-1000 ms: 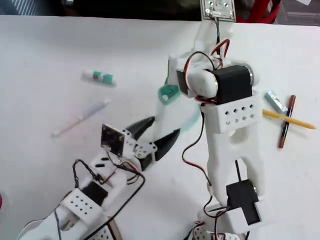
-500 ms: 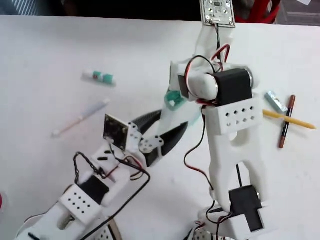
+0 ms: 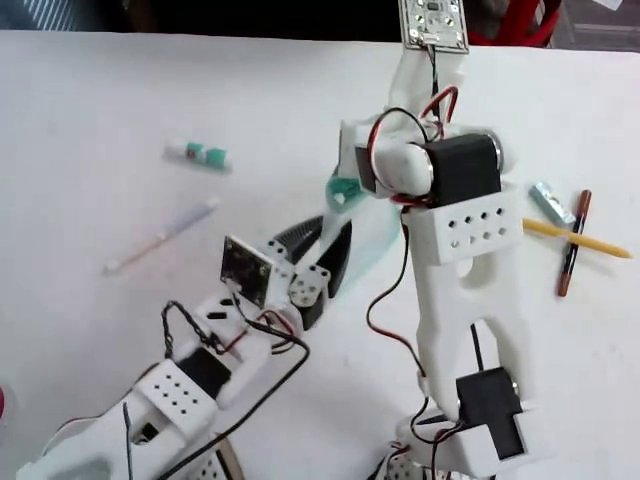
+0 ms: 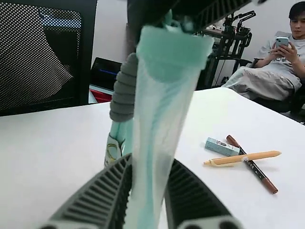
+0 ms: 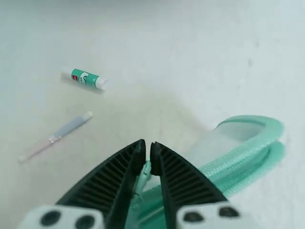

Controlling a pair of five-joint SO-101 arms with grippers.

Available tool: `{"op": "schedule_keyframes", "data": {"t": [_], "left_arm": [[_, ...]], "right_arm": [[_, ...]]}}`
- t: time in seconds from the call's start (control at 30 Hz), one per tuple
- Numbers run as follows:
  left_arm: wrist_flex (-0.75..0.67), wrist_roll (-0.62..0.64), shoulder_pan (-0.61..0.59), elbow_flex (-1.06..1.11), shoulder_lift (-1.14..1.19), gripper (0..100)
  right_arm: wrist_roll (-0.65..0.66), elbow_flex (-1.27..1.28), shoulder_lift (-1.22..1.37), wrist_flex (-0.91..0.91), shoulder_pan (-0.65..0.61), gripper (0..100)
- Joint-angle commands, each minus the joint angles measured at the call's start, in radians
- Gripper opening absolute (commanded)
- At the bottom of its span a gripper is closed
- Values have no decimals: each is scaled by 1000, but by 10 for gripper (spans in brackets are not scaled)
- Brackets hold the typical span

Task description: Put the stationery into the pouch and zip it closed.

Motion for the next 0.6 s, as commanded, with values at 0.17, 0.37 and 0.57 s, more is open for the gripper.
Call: {"op": "schedule_keyframes", "data": {"t": [0.17, 0.37, 0.57], "left_arm": [[-40, -3, 13, 20, 1, 24], [-37, -3, 13, 23, 1, 24], [-35, -8, 13, 25, 1, 24]], "right_arm": [[35, -3, -10, -99, 179, 17], [68, -3, -4, -140, 209, 17], [123, -135, -99, -19, 94, 78]]}}
